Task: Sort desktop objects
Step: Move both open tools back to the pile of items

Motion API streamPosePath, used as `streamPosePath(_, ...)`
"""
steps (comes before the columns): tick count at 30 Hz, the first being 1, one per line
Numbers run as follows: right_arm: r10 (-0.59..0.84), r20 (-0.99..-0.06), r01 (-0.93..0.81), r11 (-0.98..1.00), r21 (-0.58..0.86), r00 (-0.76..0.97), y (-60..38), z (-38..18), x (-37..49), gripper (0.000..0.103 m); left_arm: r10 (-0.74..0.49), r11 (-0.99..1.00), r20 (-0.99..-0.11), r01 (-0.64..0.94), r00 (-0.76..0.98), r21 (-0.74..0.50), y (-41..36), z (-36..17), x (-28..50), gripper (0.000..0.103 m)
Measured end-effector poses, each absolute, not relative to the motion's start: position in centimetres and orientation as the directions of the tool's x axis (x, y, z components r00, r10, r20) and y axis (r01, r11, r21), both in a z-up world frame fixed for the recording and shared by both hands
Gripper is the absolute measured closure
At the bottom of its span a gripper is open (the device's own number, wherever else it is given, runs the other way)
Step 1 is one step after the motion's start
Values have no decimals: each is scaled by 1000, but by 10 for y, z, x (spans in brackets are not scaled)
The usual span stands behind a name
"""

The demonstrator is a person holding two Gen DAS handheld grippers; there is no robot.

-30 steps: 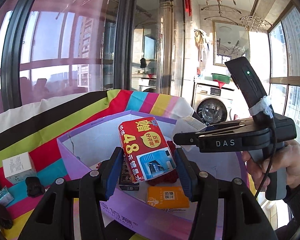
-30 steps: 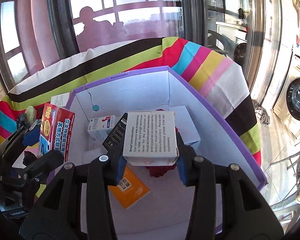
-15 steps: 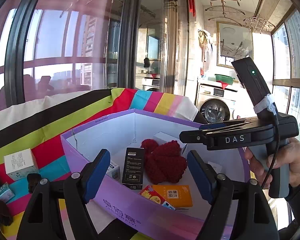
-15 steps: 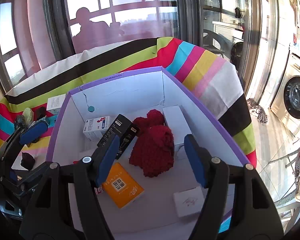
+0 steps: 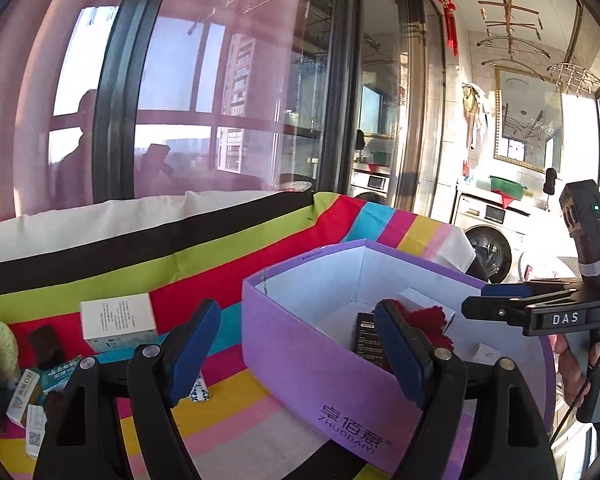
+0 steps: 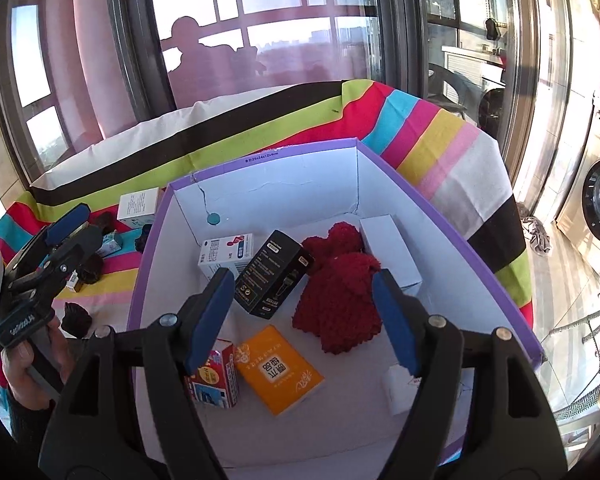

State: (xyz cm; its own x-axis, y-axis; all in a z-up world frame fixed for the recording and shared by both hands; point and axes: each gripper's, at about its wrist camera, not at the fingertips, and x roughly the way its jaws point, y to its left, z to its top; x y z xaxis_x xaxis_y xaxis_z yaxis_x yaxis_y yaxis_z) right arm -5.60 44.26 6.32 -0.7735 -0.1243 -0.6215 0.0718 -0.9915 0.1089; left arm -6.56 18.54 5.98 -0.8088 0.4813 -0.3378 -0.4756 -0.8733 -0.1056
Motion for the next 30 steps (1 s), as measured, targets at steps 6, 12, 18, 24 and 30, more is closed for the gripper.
streamPosePath(6, -174, -606, 112, -984, 139, -776, 426, 69, -55, 29, 421, -905, -375, -412, -826, -107, 145, 68, -77, 23)
streamPosePath(12, -220, -583, 165, -975, 147, -782, 399, 83, -55, 29, 345, -936, -444, -335, -827, -104, 99, 69, -83, 23)
streamPosePath(18, -272, -575, 236, -962, 138, -771, 362, 92, -58, 29, 259, -966, -509, -223, -821, -132, 46, 61, -91, 28)
streamPosePath(24, -312, -603, 297, -946, 129, -734, 319, 84, -69, 29, 205, -977, -616, -124, -760, -172, 0, 39, -99, 42)
streamPosePath(30, -334, -636, 364, -927, 90, -695, 271, 68, -79, 29, 194, -978, -729, -69, -656, -198, -24, 8, -106, 50)
